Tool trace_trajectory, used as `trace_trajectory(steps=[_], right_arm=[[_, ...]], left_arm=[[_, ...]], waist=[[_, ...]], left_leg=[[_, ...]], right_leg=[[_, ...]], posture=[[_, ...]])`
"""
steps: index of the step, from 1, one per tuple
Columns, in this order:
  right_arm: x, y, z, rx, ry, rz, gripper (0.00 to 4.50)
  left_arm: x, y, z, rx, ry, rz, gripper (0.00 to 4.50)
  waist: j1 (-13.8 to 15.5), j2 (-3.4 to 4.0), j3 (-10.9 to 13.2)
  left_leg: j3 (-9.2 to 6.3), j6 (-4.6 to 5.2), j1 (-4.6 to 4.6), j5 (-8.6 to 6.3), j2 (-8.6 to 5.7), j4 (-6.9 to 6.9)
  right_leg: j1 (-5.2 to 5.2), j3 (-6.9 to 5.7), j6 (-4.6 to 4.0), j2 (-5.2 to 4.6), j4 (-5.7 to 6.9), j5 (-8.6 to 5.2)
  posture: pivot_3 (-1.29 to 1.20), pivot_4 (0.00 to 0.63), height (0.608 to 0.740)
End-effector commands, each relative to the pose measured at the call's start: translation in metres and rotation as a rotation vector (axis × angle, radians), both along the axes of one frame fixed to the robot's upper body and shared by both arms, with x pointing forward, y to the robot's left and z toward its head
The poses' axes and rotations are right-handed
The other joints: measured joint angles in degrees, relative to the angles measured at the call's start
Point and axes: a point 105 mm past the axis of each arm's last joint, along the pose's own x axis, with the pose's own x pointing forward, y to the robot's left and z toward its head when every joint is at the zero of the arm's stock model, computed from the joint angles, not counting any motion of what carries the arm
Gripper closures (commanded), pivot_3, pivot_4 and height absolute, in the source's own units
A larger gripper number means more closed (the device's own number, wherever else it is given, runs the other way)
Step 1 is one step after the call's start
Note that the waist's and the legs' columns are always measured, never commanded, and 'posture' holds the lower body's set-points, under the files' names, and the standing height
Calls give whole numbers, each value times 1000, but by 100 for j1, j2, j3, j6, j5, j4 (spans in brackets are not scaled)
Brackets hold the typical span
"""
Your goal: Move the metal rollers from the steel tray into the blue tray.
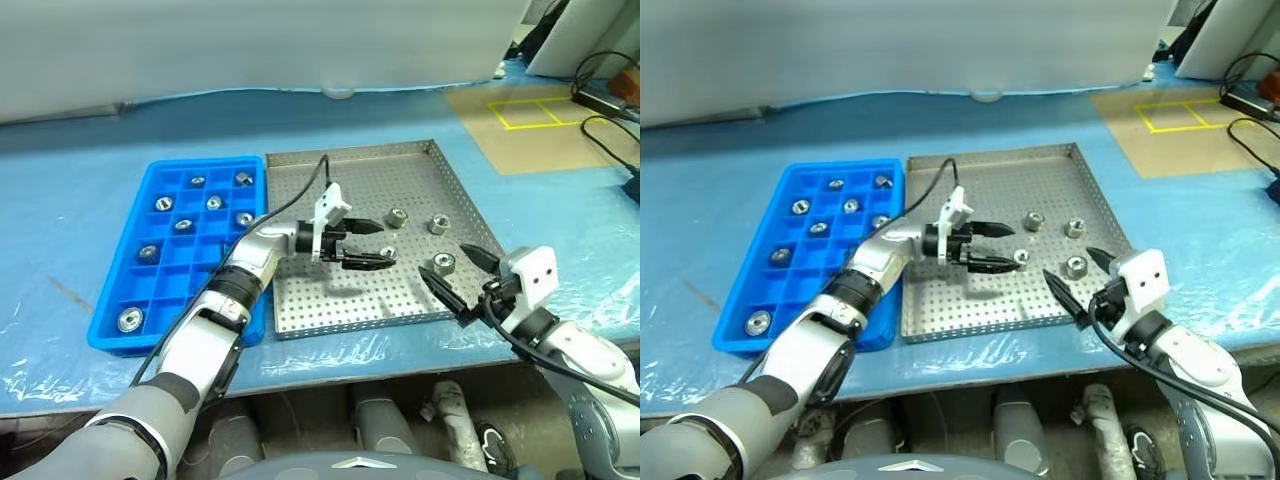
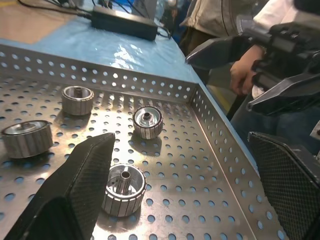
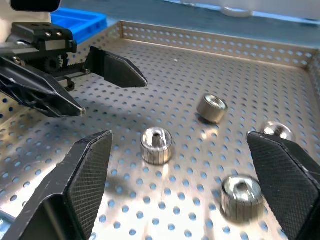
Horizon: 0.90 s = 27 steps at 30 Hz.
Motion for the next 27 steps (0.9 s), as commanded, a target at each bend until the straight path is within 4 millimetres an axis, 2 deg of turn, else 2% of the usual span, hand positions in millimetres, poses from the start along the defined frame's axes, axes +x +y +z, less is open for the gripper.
trace_trajectory(steps=[1,4,7,12,18,22,25,27], right_arm=[[-9,0,18,-10,-71,-37,0],[-17,-2,17,-7,-70,-75,0],[-20,-1,16,-3,-68,-85,0],[-15,-1,18,-1,-78,-82,0],[-5,4,18,3,-88,-43,0],[1,6,20,0,-95,-14,0],[9,9,22,1,-99,27,0],[16,13,22,5,-101,61,0]], left_arm=[[3,-10,-4,66,-64,-3,11],[8,-12,-26,201,-102,34,11],[9,-12,-33,247,-121,41,564],[14,-11,-33,257,-140,82,2266],[17,-8,-34,247,-156,110,4309],[20,-9,-19,142,-74,144,4309],[27,-6,3,18,10,188,4309],[30,-2,19,-60,47,200,4309]], waist=[[-180,0,0],[-389,0,-2],[-596,0,-3],[-867,0,-3],[-979,1,-3],[-1001,2,-4],[-994,1,-3],[-968,1,-3]], left_leg=[[0,8,-5,-5,-4,1],[1,31,-23,-22,-11,15],[-1,36,-40,-29,-8,20],[-5,45,-48,-47,-10,48],[-13,51,-57,-51,-15,72],[-18,54,-62,-52,-22,74],[-19,57,-65,-54,-25,73],[-19,60,-71,-55,-33,74]], right_leg=[[6,0,2,-3,-14,1],[12,-3,3,-11,-36,1],[10,-15,6,-13,-46,1],[21,-19,13,-20,-52,-2],[28,-22,15,-26,-52,-3],[30,-26,14,-32,-52,-2],[28,-31,11,-39,-51,2],[25,-33,-22,-48,-50,22]], posture=[[-834,150,740],[-874,150,740],[-878,150,740],[-859,150,740],[-808,150,740],[-774,150,740],[-709,150,740],[-676,150,740]])
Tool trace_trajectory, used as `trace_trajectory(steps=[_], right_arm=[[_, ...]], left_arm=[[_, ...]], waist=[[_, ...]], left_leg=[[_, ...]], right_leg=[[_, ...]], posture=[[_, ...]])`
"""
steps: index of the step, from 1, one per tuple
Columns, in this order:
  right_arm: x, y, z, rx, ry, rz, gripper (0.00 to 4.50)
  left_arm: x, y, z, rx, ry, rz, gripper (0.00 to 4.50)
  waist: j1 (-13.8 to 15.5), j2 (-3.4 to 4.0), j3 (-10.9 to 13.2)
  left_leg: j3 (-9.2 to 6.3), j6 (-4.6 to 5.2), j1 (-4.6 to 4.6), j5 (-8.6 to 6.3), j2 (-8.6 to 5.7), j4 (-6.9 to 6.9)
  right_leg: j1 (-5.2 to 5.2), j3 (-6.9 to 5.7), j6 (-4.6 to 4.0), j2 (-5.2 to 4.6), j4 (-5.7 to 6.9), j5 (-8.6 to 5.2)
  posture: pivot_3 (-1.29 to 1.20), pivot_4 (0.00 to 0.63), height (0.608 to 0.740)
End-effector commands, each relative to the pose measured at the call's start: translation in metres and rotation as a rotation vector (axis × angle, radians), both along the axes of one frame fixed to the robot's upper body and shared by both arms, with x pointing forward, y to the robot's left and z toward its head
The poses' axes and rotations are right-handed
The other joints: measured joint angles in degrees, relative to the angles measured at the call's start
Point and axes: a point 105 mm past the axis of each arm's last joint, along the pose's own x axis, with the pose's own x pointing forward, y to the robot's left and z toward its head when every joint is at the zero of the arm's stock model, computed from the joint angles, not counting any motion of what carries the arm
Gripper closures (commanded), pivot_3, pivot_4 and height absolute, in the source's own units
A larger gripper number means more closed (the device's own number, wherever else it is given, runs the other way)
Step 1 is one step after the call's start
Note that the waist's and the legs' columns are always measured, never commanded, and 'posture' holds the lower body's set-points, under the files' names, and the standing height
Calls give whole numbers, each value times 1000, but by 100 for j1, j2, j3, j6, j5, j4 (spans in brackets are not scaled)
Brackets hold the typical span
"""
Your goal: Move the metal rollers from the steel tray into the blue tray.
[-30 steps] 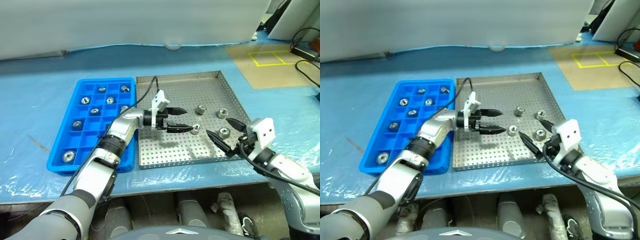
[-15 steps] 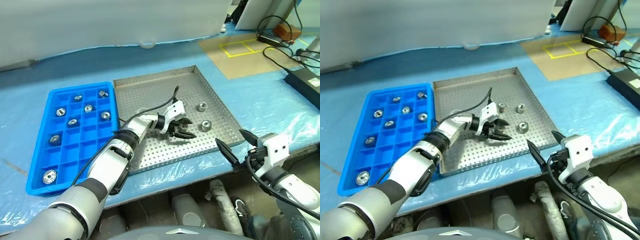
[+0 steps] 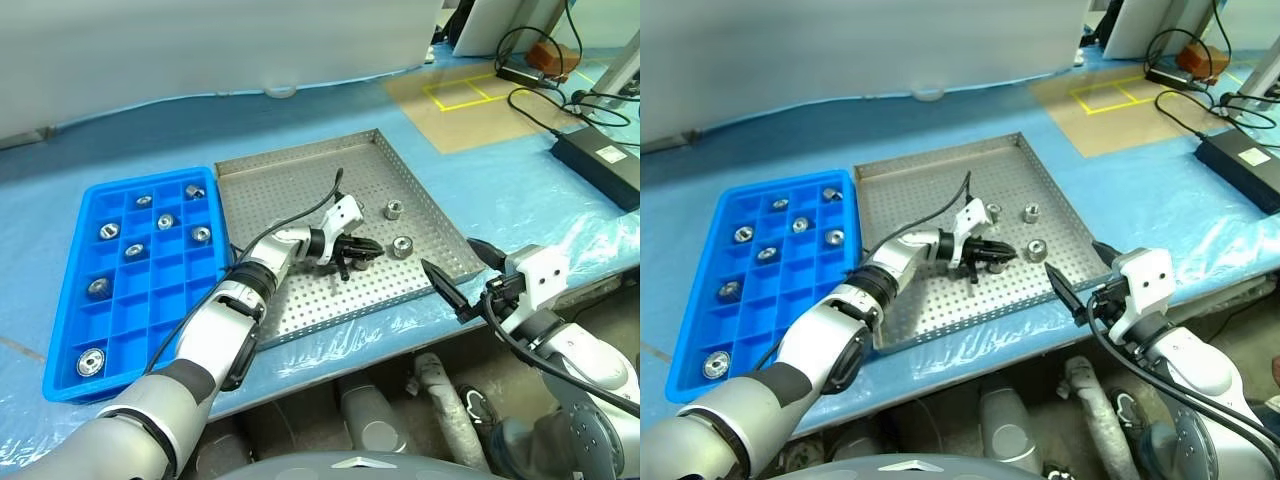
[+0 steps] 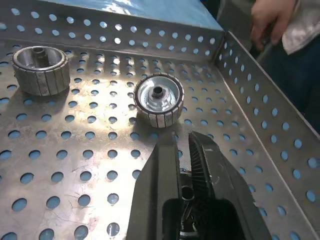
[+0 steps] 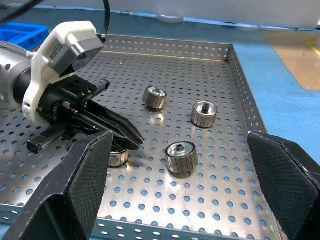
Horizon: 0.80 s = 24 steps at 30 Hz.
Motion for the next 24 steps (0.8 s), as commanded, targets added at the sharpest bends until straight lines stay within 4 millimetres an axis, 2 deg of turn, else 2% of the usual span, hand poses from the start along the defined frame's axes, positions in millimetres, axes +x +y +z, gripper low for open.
trace_trajectory(steps=[1,4,8,12,15,19,24], right_arm=[[9,11,9,8,-40,85,0],[24,20,10,8,-42,159,0],[43,34,12,2,-44,258,0],[63,59,10,-4,-34,399,0],[75,79,10,-7,-30,510,0],[89,103,11,-20,-28,641,0],[101,129,14,-33,-40,767,0]], left_arm=[[6,2,47,-197,7,15,4309],[4,12,70,-300,29,39,4309],[-1,27,87,-350,3,104,4309],[-6,52,94,-338,-87,231,4309],[-5,78,97,-289,-198,392,4309],[-12,107,108,-322,-245,560,4309],[-22,145,95,-289,-257,799,4309]], waist=[[20,0,0],[86,0,0],[240,1,1],[532,-1,4],[889,1,4],[1512,4,6],[2161,6,6]], left_leg=[[0,3,0,-1,-3,0],[0,7,2,-3,-8,1],[0,9,8,-2,-8,0],[1,17,11,3,-5,3],[0,22,16,10,5,1],[1,12,17,19,28,-3],[4,3,17,24,36,-16]], right_leg=[[0,-1,-4,-4,1,2],[2,-4,-10,-13,4,6],[8,-17,-11,-24,16,7],[8,-27,-15,-27,28,9],[8,-35,-16,-25,42,9],[5,-39,-19,-5,46,10],[3,-49,-30,-1,48,5]], posture=[[-647,150,740],[-545,150,740],[-417,150,740],[-248,150,740],[-144,150,740],[19,150,740],[138,150,740]])
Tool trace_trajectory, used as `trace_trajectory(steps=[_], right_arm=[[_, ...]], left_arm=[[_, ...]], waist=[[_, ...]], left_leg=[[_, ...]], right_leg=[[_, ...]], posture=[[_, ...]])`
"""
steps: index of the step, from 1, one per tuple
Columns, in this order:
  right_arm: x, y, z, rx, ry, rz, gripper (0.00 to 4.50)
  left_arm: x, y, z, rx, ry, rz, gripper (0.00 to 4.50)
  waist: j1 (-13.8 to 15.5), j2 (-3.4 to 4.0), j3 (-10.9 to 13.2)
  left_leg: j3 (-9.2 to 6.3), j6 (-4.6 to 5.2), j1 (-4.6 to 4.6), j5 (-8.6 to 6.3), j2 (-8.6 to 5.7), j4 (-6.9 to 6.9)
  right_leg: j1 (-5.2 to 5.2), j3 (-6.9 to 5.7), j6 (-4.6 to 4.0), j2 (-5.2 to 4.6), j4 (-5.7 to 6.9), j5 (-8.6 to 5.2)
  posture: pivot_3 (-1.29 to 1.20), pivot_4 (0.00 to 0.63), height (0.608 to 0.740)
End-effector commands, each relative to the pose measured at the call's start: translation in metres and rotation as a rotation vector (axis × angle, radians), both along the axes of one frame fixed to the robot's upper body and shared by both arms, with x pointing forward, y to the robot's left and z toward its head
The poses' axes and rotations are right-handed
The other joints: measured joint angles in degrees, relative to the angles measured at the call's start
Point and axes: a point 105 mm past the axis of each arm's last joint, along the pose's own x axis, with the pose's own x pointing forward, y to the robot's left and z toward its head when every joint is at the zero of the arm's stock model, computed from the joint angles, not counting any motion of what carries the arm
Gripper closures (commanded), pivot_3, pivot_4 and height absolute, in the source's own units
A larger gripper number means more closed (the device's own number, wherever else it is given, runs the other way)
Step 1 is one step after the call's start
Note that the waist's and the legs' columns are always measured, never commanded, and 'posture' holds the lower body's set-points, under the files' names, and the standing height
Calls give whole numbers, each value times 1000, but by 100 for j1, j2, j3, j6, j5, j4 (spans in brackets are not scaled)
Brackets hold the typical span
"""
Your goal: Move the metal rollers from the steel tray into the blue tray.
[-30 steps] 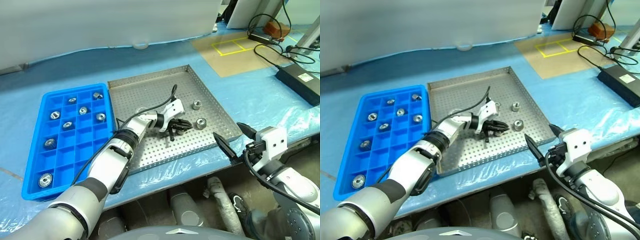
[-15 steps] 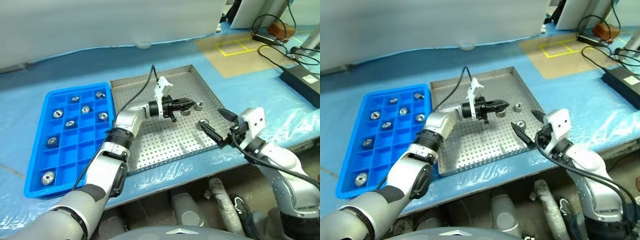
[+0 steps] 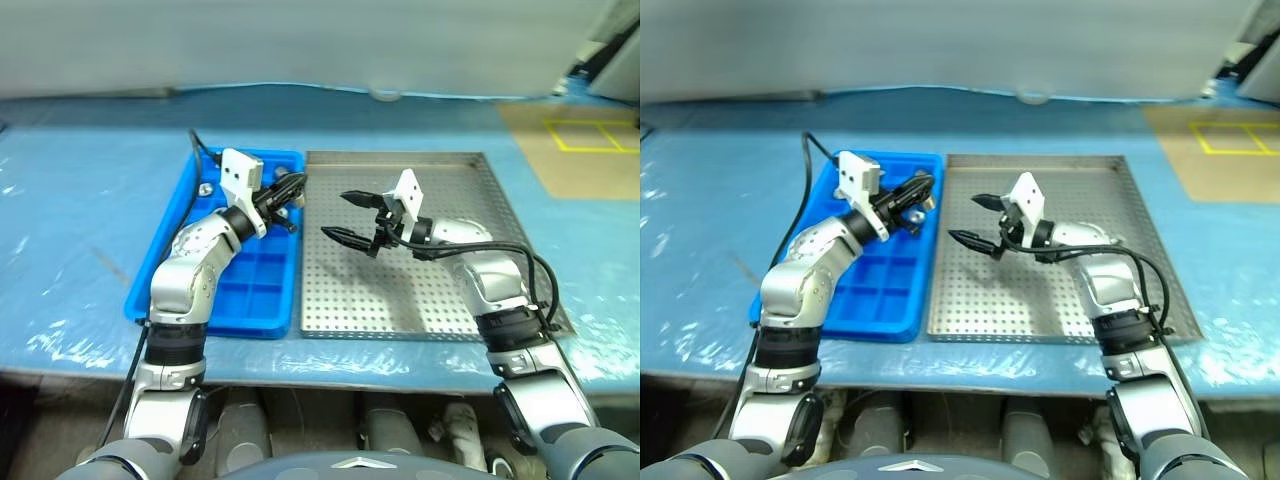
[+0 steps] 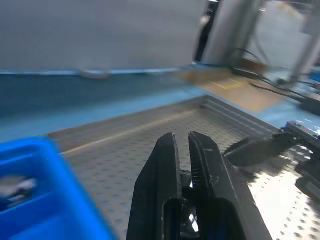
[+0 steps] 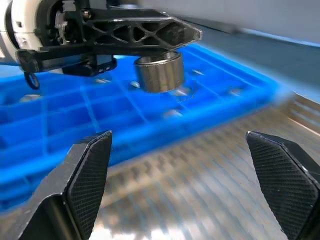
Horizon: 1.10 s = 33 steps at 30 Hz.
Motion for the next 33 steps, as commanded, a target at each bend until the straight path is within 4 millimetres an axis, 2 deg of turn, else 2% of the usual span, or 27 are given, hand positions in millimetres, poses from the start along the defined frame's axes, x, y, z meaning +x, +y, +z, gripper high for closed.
trace_trajectory(steps=[1,5,10,13,22,28,33], right_arm=[[2,14,7,1,-42,91,0],[3,27,4,-12,-41,158,0],[2,28,-1,-19,-36,175,0],[1,24,-4,-26,-30,168,0],[0,14,-8,-38,-26,132,0],[-1,11,-12,-44,-21,118,0],[-2,10,-14,-52,-17,111,0]], left_arm=[[-12,20,2,-4,-22,142,4309],[-28,39,-17,9,34,258,4309],[-42,51,-39,59,100,320,4309],[-43,57,-53,109,137,345,4309],[-39,60,-76,186,209,398,4309],[-41,59,-79,181,222,404,4309],[-39,66,-68,141,187,463,4309]], waist=[[212,-1,0],[391,-3,1],[454,-3,1],[443,-3,1],[427,-3,0],[418,-2,0],[418,-3,0]], left_leg=[[0,-3,-1,-2,-2,-1],[-3,-21,-8,-10,-2,-1],[-17,-45,-5,4,2,-10],[-20,-55,3,10,4,-16],[-25,-71,7,21,8,-30],[-25,-77,26,25,8,-39],[-24,-82,35,28,8,-44]], right_leg=[[0,-1,-2,-1,-1,-1],[-1,-9,-2,-4,-1,-2],[-4,-17,-1,-1,13,-1],[-4,-17,0,3,22,-1],[-12,-15,0,14,25,-1],[-8,-6,0,19,30,-1],[-8,-1,1,23,38,-1]], posture=[[153,150,740],[198,150,740],[202,150,740],[189,150,740],[145,150,740],[128,150,740],[128,150,740]])
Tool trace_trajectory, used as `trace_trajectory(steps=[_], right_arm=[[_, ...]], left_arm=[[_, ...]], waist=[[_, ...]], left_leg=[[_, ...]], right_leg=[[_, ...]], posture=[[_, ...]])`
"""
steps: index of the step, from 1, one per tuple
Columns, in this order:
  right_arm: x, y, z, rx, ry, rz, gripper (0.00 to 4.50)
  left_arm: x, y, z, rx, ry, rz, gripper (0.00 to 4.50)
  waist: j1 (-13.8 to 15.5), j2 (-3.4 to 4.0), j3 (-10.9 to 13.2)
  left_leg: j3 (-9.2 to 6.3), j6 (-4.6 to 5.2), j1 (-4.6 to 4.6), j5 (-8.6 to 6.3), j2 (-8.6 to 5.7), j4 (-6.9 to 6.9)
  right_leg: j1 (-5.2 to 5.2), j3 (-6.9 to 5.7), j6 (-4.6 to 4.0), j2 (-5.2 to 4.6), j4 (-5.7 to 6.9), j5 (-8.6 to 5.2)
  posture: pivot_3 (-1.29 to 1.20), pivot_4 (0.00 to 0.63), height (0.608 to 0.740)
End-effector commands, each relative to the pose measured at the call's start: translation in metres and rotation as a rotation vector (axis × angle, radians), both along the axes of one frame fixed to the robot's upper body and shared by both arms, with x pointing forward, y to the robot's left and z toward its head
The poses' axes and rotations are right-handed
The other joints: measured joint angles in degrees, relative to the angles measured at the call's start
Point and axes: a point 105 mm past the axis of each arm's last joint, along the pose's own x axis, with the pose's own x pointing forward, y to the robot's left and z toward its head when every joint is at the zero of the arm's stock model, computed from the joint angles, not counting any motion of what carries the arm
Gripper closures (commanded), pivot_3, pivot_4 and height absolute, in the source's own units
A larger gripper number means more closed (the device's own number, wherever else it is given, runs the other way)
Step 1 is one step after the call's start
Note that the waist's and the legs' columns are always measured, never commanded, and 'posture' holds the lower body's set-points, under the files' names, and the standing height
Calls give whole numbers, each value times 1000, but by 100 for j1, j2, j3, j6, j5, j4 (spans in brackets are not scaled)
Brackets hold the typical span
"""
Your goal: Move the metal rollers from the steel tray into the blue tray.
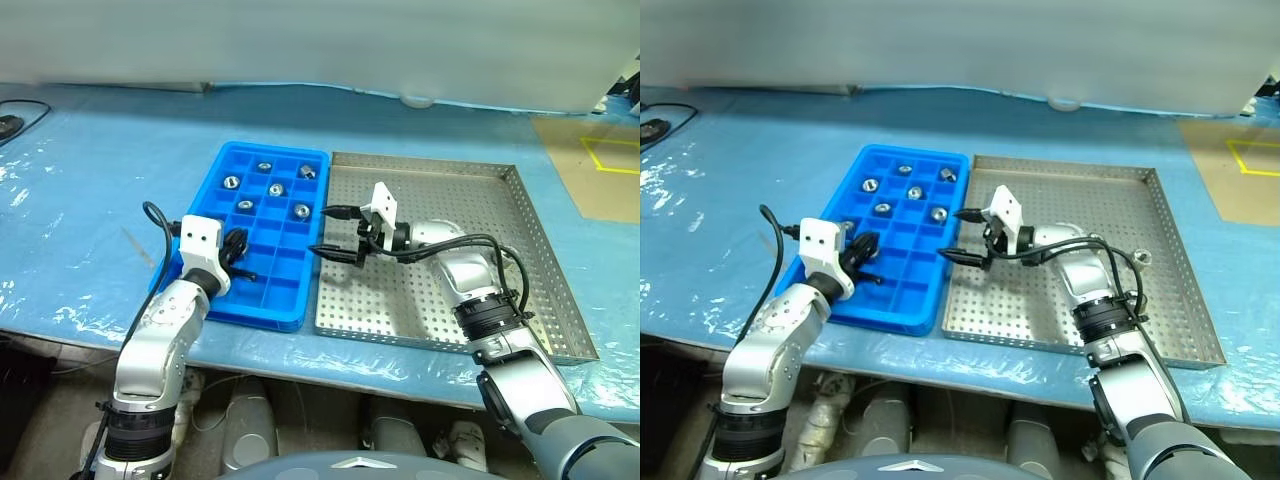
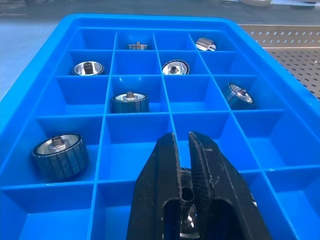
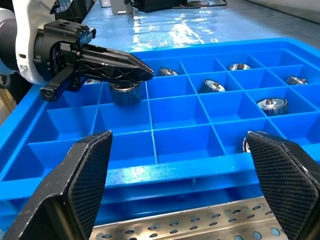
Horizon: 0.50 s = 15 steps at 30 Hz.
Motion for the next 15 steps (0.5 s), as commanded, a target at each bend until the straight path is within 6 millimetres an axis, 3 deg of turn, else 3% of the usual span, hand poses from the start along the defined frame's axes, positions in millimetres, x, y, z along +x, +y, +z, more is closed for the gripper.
trace_trajectory(steps=[1,15], right_arm=[[-1,-2,10,14,-42,-2,0],[-3,1,6,-6,-36,16,0]], left_arm=[[-2,8,6,-5,-27,49,4309],[-10,21,-3,12,9,149,4309]], waist=[[-2,0,0],[-6,-1,1]], left_leg=[[0,-1,0,0,0,0],[0,-5,-3,3,4,-6]], right_leg=[[-1,0,0,0,2,0],[-12,3,0,5,4,-1]], posture=[[128,150,740],[152,150,740]])
